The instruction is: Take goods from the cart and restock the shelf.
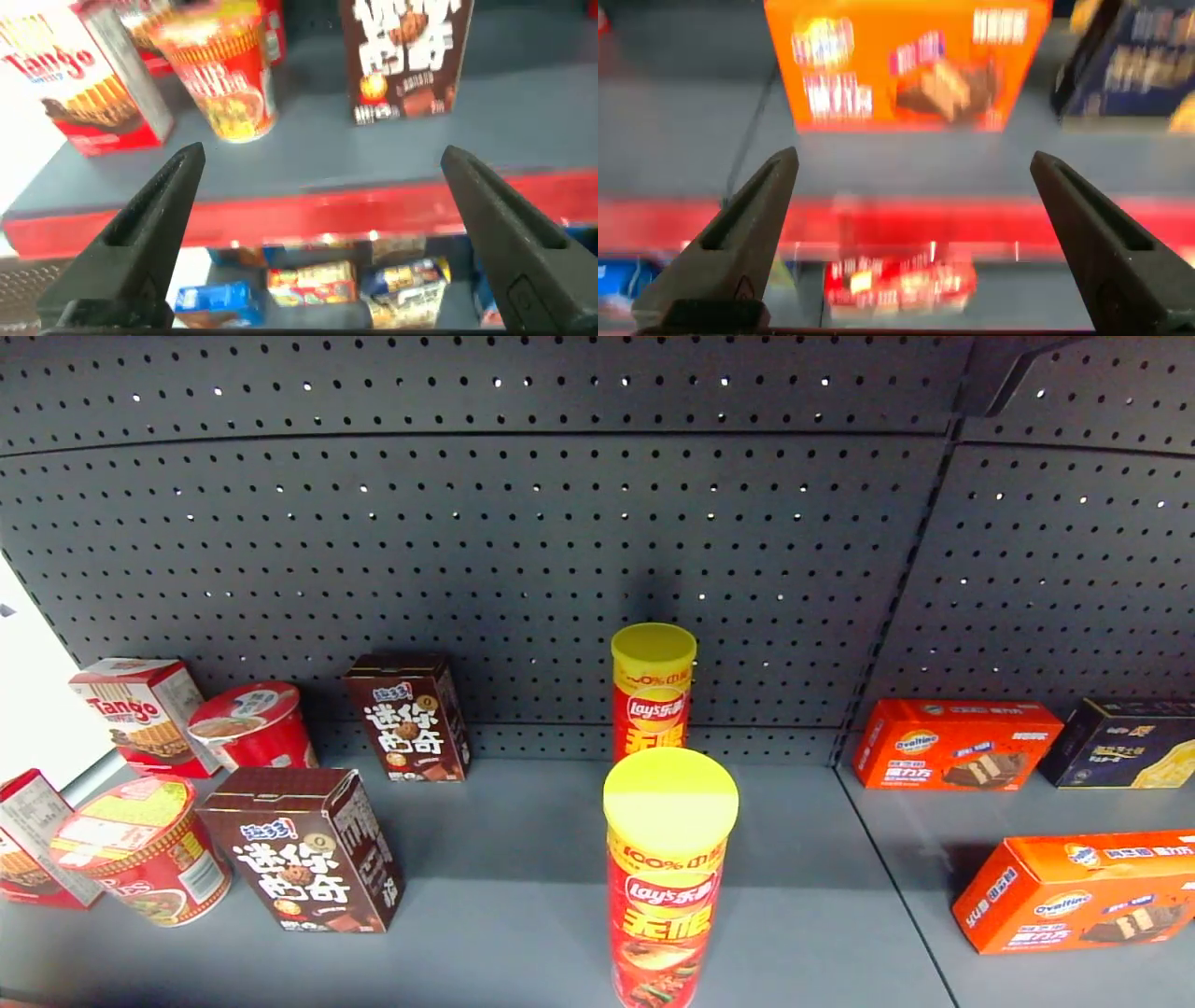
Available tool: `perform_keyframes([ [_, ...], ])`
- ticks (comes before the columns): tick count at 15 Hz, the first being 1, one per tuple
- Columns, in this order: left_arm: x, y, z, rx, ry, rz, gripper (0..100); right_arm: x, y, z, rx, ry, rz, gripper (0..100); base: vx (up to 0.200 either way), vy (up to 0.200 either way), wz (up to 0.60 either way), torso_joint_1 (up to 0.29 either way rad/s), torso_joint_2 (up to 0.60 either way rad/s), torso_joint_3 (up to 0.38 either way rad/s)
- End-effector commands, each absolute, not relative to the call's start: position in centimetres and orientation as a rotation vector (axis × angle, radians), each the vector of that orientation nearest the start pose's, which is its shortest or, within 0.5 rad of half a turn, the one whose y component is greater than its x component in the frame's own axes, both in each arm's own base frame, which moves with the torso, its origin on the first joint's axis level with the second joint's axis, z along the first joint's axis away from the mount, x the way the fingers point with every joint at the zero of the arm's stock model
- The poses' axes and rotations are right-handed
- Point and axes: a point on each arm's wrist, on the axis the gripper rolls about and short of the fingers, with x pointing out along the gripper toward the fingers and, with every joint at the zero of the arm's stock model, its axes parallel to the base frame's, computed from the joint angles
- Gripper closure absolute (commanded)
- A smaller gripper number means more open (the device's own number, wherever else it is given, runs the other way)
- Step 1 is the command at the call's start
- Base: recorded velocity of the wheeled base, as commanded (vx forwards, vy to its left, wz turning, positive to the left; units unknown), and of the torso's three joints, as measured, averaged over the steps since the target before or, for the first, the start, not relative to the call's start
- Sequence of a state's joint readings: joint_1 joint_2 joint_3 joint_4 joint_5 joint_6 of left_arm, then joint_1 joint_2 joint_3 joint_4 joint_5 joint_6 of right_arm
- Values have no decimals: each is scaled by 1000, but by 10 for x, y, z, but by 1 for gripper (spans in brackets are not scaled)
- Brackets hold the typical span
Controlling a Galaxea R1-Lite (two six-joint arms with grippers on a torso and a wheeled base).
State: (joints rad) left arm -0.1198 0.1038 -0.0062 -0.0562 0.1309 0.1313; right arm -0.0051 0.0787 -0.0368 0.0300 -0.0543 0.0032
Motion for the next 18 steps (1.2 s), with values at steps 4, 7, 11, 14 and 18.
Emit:
perform_keyframes([
  [4, -16, 0, 77, 74, 85, -199, 0, -26, -1, 83, 37, -9, -55, 0, 0, 0, 0, 0, 0, 0],
  [7, -16, 1, 77, 94, 84, -372, 0, -26, -1, 83, 20, -7, -54, 0, 0, 0, 0, 0, 0, 0],
  [11, -18, 5, 76, 68, 51, -387, 0, -26, -1, 84, 20, -8, -61, 0, 0, 0, 0, 0, 0, 0],
  [14, -9, 1, 78, 80, 188, -192, 0, -21, -1, 85, 16, 52, -62, 0, 0, 0, 0, 0, 0, 0],
  [18, -7, 0, 79, 76, 207, -125, 0, -23, -2, 84, 26, 14, -91, 0, 0, 0, 0, 0, 0, 0],
])
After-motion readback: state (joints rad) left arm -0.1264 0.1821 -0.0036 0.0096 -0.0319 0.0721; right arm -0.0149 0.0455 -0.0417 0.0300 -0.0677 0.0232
